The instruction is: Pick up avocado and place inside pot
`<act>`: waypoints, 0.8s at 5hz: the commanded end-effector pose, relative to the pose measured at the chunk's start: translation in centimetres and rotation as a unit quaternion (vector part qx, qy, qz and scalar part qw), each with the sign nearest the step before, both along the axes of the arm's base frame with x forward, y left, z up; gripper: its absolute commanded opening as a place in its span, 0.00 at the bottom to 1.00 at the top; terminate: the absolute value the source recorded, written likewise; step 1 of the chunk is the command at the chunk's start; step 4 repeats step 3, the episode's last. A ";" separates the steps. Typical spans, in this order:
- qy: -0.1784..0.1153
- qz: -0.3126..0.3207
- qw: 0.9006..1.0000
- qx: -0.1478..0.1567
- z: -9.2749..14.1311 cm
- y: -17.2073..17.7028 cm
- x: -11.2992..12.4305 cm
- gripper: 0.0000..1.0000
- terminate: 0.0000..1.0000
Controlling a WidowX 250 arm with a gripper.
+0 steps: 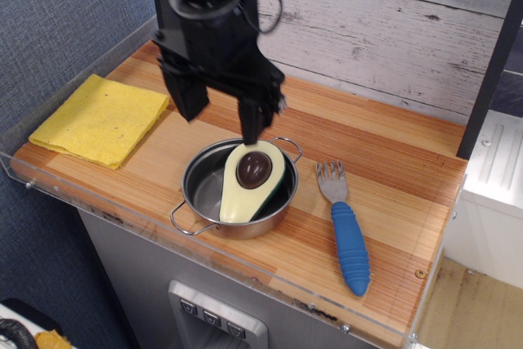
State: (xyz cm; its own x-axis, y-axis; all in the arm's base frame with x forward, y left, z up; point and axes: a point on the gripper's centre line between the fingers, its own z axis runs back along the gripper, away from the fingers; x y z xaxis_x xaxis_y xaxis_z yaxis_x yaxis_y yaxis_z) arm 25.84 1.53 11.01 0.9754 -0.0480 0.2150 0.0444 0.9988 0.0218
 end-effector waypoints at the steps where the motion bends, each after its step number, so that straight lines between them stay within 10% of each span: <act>1: -0.004 0.040 0.998 -0.055 1.9 1.9 0.4 1.00 0.00; 2: -0.004 0.040 0.998 -0.055 1.9 1.9 0.4 1.00 0.00; 3: -0.004 0.040 0.998 -0.055 1.9 1.9 0.4 1.00 1.00; 4: -0.004 0.040 0.998 -0.055 1.9 1.9 0.4 1.00 1.00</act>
